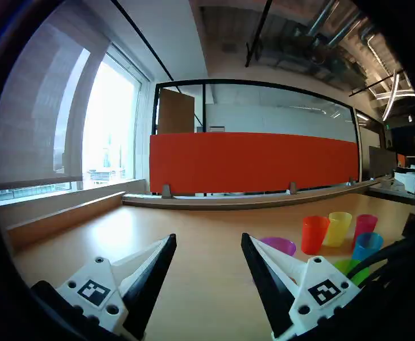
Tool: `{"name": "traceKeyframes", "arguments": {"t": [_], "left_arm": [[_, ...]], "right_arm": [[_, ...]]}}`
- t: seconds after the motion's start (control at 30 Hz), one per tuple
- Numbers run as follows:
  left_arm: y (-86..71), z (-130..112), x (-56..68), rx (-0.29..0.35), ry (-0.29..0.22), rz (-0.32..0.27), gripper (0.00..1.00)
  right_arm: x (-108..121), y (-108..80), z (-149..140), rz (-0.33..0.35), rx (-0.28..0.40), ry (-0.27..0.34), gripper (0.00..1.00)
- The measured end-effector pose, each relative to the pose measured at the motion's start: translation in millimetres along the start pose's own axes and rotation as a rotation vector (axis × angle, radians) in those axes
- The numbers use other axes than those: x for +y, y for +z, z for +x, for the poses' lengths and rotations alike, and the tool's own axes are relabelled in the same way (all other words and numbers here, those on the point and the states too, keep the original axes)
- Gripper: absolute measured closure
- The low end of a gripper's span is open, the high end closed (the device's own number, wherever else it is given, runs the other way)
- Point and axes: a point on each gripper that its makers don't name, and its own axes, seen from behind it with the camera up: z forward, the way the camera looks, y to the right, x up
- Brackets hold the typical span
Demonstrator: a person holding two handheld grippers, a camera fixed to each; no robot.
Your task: Pour water
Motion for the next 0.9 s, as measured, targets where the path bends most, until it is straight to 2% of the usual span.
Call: {"name": "traceKeyframes", "arguments": {"t": [0.53,0.9], "left_arm": [[0.1,-0.7,-0.6,0.0,0.0,0.0,0.16],[0.4,-0.7,0.1,0.0,0.0,0.0,0.16]], "right_arm": [[18.1,4.6,-30.6,0.002,-0.028,0.089,0.0],[25.5,7.6,-44.6,-0.001,-0.055,0.108,0.0]]}}
